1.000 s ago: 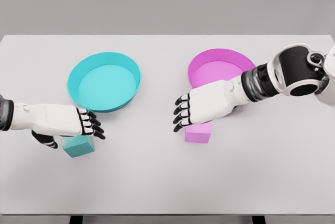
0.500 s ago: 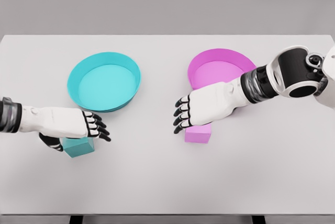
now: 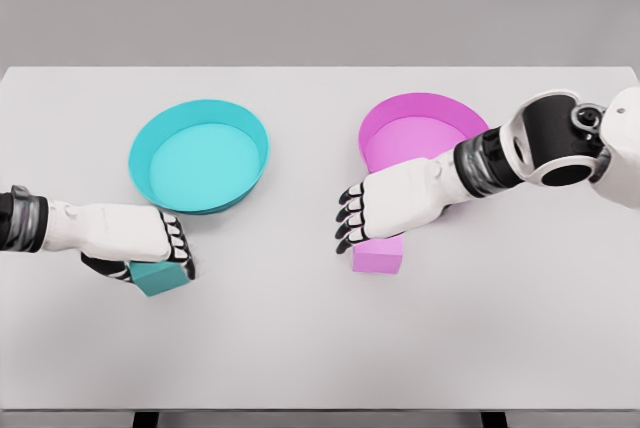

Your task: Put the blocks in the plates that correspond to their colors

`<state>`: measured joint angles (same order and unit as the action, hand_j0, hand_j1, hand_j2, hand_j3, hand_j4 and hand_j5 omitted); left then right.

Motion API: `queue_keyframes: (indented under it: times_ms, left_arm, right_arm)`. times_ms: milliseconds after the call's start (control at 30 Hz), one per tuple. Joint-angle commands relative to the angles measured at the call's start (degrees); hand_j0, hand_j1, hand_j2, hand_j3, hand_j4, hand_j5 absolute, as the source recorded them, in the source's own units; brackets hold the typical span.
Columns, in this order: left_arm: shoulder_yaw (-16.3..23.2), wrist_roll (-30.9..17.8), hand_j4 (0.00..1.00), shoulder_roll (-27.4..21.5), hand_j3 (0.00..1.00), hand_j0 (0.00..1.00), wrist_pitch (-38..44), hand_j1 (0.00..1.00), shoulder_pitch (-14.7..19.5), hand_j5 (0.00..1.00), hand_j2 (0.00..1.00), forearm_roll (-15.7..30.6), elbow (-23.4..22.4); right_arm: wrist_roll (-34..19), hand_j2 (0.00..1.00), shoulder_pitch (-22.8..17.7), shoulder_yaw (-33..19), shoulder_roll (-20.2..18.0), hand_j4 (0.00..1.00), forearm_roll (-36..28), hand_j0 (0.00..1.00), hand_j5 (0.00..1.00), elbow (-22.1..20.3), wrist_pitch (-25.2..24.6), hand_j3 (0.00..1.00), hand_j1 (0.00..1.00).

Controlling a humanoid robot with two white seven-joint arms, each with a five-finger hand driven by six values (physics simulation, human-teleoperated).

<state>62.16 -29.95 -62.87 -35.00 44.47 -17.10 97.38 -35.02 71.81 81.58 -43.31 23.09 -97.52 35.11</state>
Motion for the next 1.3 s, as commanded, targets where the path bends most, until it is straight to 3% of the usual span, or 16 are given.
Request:
queue_keyframes:
  times_ms: [0,133,633,767,1133,1267]
  left_arm:
    - [0.07,-0.02,0.55,-0.06,0.55,0.55,0.00,0.55,0.00,0.55,0.55,-0.22,0.00]
    - [-0.02,-0.02,0.54,-0.15,0.54,0.54,0.00,0.54,0.35,0.54,0.54,-0.13,0.44]
    - [-6.35,0.60,0.54,-2.00,0.54,0.54,0.00,0.54,0.35,0.54,0.54,1.45,3.07]
    - [-9.16,0.60,0.54,-2.00,0.54,0.54,0.00,0.54,0.17,0.54,0.54,3.74,3.07]
    - [-15.49,0.51,0.54,-1.03,0.54,0.54,0.00,0.54,-0.26,0.54,0.54,3.65,2.46]
    - [-17.33,0.42,0.54,5.12,0.54,0.54,0.00,0.54,-0.44,0.54,0.54,3.38,-2.81]
  right_arm:
    - [0.02,1.00,0.00,0.07,0.42,1.00,0.02,1.00,1.00,0.40,-0.11,1.00,1.00]
    - [0.02,1.00,0.00,0.15,0.77,1.00,0.11,1.00,1.00,0.93,-0.11,1.00,1.00]
    - [0.02,1.00,0.00,2.79,1.56,1.00,2.49,1.00,1.00,2.86,-0.11,1.00,1.00]
    - [0.02,1.00,0.00,2.97,2.09,1.00,2.49,1.00,1.00,2.86,-0.11,1.00,1.00]
    - [0.02,1.00,0.18,4.02,2.61,1.00,2.40,1.00,1.00,2.78,-0.11,1.00,1.00]
    - [0.02,0.80,0.26,3.93,2.70,0.80,2.49,0.80,0.80,2.78,-0.11,0.80,0.80]
